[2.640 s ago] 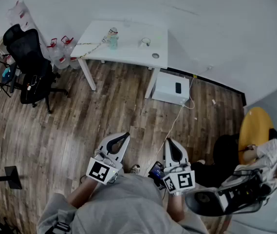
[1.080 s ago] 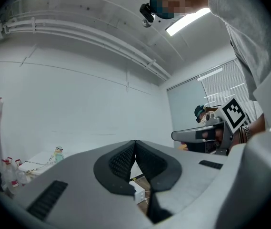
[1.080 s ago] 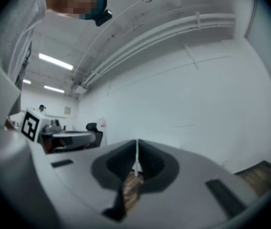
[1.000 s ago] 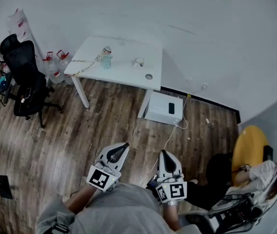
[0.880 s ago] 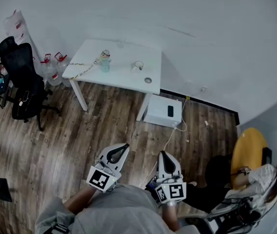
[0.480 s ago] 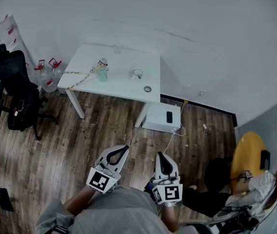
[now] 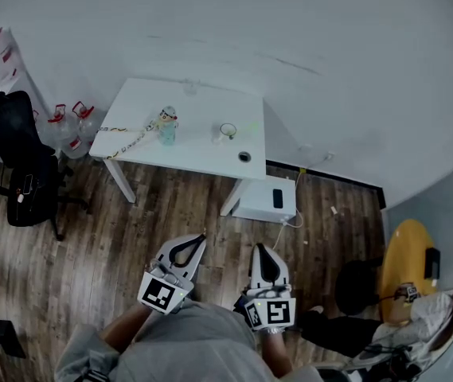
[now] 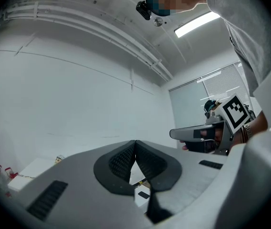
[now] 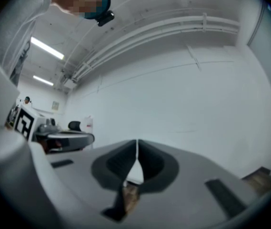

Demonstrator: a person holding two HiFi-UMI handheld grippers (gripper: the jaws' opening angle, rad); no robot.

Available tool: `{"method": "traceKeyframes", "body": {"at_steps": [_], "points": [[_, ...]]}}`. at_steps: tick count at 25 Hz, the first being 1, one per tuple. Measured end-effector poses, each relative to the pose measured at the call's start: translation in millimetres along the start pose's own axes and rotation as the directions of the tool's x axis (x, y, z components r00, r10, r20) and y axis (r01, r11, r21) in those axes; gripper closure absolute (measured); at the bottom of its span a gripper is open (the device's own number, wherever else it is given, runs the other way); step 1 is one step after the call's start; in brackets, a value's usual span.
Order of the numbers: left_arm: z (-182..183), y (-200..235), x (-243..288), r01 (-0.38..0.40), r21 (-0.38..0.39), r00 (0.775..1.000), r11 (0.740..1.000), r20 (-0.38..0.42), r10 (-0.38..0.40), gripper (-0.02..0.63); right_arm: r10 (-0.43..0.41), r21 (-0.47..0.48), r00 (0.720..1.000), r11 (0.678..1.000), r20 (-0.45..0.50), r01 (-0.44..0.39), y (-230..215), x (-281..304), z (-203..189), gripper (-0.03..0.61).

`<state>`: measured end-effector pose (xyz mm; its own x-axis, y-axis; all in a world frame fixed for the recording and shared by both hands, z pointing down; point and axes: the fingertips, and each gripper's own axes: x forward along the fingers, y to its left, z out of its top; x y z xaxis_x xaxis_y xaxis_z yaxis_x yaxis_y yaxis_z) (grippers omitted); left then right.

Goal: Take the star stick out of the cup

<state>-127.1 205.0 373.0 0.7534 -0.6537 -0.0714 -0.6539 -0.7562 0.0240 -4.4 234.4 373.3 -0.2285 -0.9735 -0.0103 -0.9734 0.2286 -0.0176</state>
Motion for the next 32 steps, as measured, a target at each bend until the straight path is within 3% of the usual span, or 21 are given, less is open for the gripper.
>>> {"method": "traceKeyframes", "body": {"at_steps": [13,32], "points": [[-12.3,35.6,17.7,0.009,-0.031,1.0,0.999,-0.012,-0.009,0.581,-0.038,0.031,0.999,0.999,-0.028,0.038,-6.2,29.2,-10.4,0.541],[-24.5,87.0,103.3,-0.049,-0.031,0.998,0.998,-0.05,0.047,0.581,-0.015,0.091,0.998,0.996,-0.06,0.021,-83.2,126.9,-26.4,0.541]]}}
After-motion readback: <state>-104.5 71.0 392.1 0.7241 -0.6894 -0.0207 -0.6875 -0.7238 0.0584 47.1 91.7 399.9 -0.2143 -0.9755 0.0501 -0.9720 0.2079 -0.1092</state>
